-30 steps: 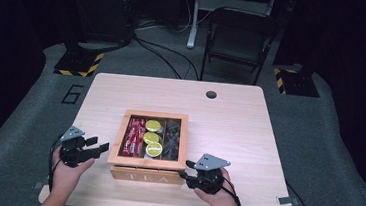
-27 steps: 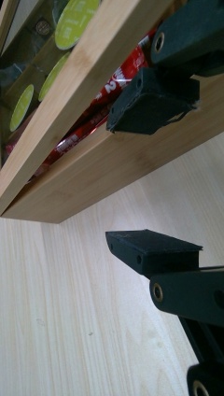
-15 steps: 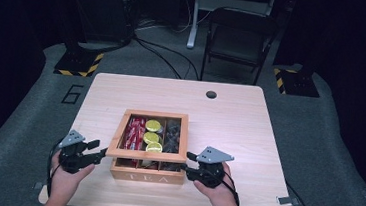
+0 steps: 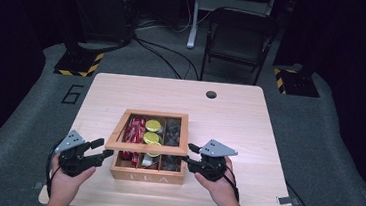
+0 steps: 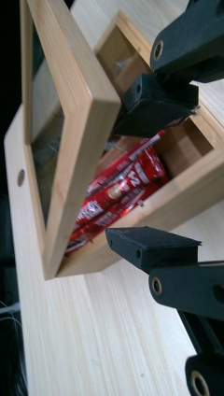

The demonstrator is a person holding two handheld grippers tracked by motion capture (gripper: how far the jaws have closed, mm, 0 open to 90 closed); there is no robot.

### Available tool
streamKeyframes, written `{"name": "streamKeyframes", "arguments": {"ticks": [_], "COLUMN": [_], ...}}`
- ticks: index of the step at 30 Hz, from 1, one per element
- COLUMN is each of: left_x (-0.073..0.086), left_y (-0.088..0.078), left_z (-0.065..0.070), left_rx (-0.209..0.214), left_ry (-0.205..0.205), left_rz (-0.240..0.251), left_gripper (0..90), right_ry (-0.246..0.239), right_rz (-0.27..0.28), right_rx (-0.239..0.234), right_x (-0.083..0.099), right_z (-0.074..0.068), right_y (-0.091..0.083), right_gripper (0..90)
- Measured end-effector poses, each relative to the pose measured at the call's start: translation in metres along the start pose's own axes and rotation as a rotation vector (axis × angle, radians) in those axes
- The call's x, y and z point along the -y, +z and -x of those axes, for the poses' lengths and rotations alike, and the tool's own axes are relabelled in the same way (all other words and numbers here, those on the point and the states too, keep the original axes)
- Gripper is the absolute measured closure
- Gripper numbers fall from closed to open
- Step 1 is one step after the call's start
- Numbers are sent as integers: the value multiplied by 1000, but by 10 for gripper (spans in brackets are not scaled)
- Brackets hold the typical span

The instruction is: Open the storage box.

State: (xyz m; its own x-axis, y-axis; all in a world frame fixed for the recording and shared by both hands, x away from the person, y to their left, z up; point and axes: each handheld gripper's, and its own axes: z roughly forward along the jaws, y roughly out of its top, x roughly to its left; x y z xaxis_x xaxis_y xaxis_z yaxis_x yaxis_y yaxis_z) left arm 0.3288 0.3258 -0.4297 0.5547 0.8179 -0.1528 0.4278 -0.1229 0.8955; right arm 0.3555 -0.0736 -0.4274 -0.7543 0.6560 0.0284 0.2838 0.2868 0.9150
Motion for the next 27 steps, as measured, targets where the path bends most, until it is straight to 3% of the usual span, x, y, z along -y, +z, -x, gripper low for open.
{"name": "streamKeyframes", "arguments": {"ticks": [5, 9, 13, 15, 20, 27], "left_x": [-4, -10, -14, -16, -22, -27], "left_y": [-4, -6, -6, -5, -4, -4], "left_z": [1, 5, 8, 9, 13, 13], "left_rx": [-1, -9, 19, 32, 32, 31], "left_ry": [5, 32, 37, 58, 74, 50], "left_rz": [7, 15, 25, 25, 20, 23], "left_gripper": [436, 460, 466, 466, 494, 503], "right_ry": [6, 13, 21, 20, 5, 5], "right_rz": [10, 13, 13, 9, -7, -2], "right_rx": [2, 4, 0, 0, 2, 6], "right_x": [-3, -7, -10, -12, -17, -23], "right_z": [1, 2, 3, 4, 4, 5], "right_y": [0, -1, -1, -1, -2, -1], "right_gripper": [561, 562, 562, 562, 564, 565]}}
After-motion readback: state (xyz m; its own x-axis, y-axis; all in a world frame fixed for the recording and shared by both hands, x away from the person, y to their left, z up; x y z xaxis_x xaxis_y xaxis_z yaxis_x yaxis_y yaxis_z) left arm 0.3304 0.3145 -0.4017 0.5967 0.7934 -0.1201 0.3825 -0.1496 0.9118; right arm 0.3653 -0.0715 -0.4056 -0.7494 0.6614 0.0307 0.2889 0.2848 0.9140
